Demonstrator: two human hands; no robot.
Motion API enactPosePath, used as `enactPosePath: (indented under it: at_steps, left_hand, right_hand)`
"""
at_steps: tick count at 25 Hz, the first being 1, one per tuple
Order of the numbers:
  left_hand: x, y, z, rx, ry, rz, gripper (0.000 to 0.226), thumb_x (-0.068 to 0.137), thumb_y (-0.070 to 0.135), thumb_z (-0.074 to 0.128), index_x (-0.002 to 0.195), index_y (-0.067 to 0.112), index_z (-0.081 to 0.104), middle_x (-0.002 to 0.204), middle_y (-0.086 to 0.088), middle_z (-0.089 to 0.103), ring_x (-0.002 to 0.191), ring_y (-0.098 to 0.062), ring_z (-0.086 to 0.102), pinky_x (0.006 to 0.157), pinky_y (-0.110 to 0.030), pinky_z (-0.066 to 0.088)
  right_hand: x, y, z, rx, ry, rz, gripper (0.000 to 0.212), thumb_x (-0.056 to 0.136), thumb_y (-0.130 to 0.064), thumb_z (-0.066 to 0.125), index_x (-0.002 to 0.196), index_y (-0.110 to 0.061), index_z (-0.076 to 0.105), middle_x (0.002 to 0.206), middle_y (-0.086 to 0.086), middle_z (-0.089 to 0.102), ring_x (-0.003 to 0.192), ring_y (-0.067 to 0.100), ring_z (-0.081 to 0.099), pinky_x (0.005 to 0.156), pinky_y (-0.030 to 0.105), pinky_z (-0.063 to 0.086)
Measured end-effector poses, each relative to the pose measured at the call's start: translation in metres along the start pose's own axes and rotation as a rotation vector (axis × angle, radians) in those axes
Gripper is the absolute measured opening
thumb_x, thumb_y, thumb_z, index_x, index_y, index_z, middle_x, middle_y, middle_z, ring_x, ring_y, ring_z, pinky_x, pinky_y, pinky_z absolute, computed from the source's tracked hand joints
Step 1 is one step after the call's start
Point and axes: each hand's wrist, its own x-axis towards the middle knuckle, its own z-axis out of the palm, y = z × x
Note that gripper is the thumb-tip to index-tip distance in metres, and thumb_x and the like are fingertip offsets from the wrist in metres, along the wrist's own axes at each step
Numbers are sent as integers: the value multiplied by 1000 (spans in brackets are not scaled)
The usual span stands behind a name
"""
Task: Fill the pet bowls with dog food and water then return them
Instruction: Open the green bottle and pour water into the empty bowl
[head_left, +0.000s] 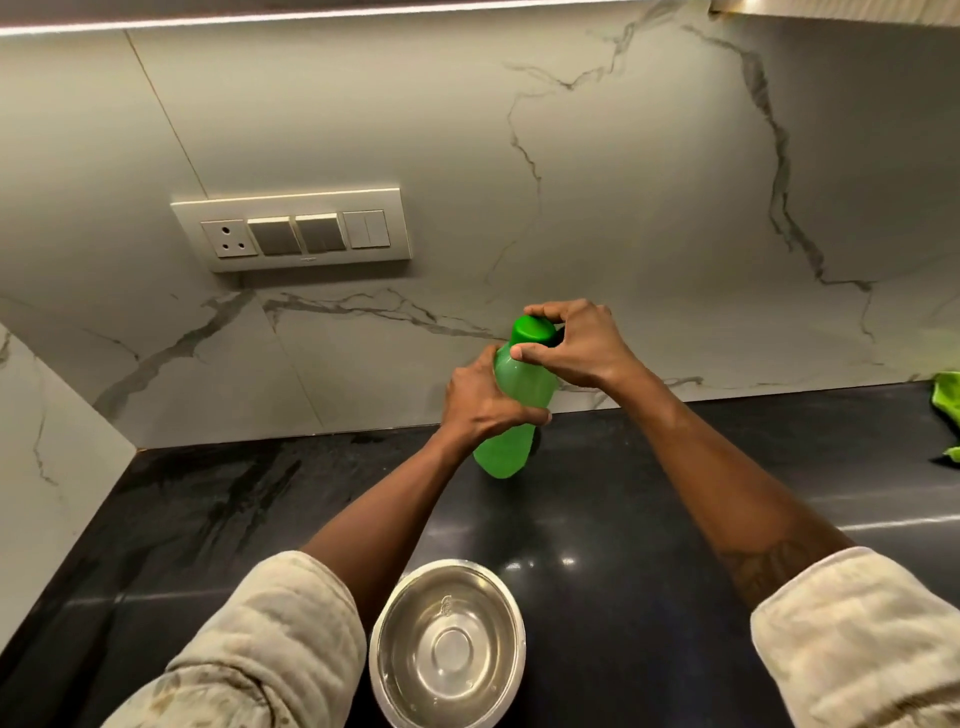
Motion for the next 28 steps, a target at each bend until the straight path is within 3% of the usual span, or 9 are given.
enactPosePath:
  at_steps: [4, 9, 13, 17, 23, 28]
  left_hand:
    - [20, -2, 12, -63, -11, -8, 97, 45, 51, 97, 130, 25, 59, 101, 5, 71, 88, -15, 70, 73, -29, 62]
    - [37, -7, 26, -108, -24, -43, 87, 48, 41, 98, 123, 24, 59, 95, 9, 71, 80, -1, 67, 57, -7, 49]
    - [44, -16, 35, -98, -45, -95, 90, 49, 39, 100, 125, 18, 57, 102, 3, 70, 89, -15, 69, 62, -8, 47]
    - [49, -20, 36, -87, -71, -117, 93, 50, 36, 103, 127, 12, 57, 106, 1, 66, 93, -15, 64, 61, -6, 43]
    - [48, -17, 35, -47, -57, -169, 96, 45, 40, 104, 123, 11, 55, 108, -4, 67, 98, -24, 69, 81, -34, 62]
    - [37, -16, 22, -35, -106, -182, 103, 49, 41, 104, 132, 10, 51, 123, -9, 66, 115, -29, 64, 96, -36, 57]
  right_hand:
    - [10, 8, 13, -93, 146, -27, 60, 73, -48, 86, 123, -17, 75, 117, 6, 78, 106, 25, 73, 95, 34, 57]
    - [23, 18, 34, -98, 125, -21, 71, 77, -47, 84, 137, -14, 67, 127, 13, 73, 118, 29, 69, 101, 35, 54]
    - [28, 26, 43, -77, 45, 14, 74, 80, -47, 83, 142, -14, 62, 131, 14, 71, 121, 28, 68, 104, 34, 53]
    - [30, 29, 46, -6, 74, 26, 72, 76, -44, 88, 139, -15, 65, 133, 9, 71, 123, 23, 67, 107, 32, 51]
    - [19, 35, 38, 84, 27, 109, 77, 76, -38, 90, 144, -19, 61, 135, 7, 70, 112, 19, 72, 106, 38, 55]
    - [4, 30, 36, 49, -101, 151, 91, 83, -29, 85, 160, -21, 36, 150, 13, 57, 127, 30, 63, 114, 42, 47]
